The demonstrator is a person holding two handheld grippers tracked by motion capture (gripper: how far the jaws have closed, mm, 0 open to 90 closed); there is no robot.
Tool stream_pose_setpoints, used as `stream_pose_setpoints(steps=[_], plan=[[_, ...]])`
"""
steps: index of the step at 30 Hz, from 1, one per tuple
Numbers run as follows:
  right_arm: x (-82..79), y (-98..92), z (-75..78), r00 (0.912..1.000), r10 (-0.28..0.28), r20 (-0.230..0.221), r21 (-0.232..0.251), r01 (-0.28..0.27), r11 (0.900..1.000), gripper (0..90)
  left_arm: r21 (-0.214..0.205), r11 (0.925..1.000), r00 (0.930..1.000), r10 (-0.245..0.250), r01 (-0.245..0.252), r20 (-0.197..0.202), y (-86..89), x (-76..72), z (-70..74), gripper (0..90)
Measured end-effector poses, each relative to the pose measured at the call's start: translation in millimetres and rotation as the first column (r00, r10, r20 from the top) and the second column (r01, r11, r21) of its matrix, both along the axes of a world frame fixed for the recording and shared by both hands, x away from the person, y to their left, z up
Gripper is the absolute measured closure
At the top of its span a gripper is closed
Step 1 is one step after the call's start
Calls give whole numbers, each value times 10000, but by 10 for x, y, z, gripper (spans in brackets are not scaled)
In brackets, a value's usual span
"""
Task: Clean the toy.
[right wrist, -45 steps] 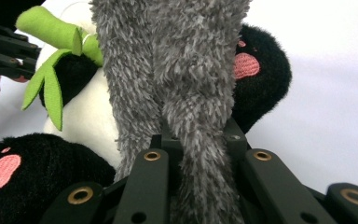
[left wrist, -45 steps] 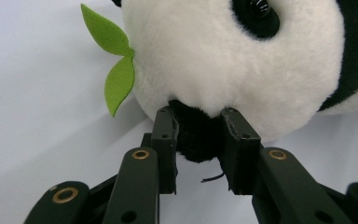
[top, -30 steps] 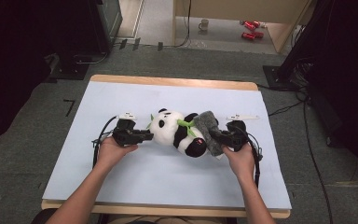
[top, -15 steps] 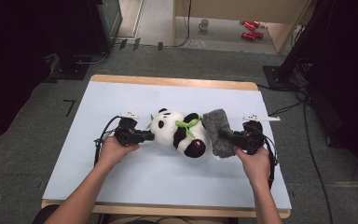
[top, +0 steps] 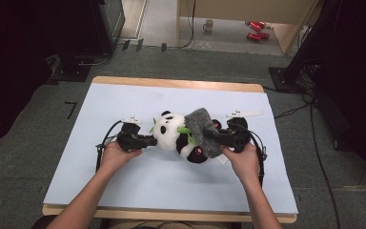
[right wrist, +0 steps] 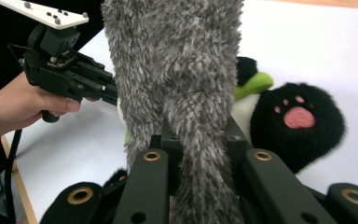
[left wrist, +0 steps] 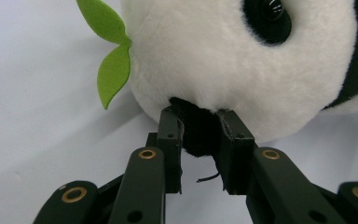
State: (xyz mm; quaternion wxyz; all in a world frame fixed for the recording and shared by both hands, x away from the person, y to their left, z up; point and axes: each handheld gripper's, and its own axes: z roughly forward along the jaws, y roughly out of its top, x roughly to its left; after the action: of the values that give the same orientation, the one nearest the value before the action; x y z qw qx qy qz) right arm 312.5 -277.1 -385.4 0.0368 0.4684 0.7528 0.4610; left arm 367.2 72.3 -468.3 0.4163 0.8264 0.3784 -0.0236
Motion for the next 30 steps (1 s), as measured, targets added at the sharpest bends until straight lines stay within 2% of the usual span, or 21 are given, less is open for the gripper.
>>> stream_pose_setpoints(steps=[6,8,15,18,19,24,30], plan=[[82,201,-152,9981,485,-386,-898,-518,9946,767,113,9999,9999,-70,69,82,28,-15,-39,729],[95,192,-166,9980,447,-439,-779,-481,9958,767,40,10000,9999,-54,53,90,35,-20,-45,728],[113,131,-226,9988,229,-431,-968,-270,9949,767,-99,9999,9999,-13,14,102,29,-26,-39,726],[110,100,-246,9987,72,-495,-994,-121,9950,767,120,9999,9989,-26,20,466,23,-41,-11,729],[106,88,-250,9987,-8,-512,-1032,-45,9946,767,158,9999,9989,-12,4,479,18,-42,-2,735],[69,-4,-283,9975,-303,-636,-1251,222,9919,769,88,10000,9998,-7,5,211,18,12,17,745],[31,-133,-376,9948,-385,-941,-1061,284,9939,771,-90,9999,10000,80,-80,-57,-3,74,39,749]])
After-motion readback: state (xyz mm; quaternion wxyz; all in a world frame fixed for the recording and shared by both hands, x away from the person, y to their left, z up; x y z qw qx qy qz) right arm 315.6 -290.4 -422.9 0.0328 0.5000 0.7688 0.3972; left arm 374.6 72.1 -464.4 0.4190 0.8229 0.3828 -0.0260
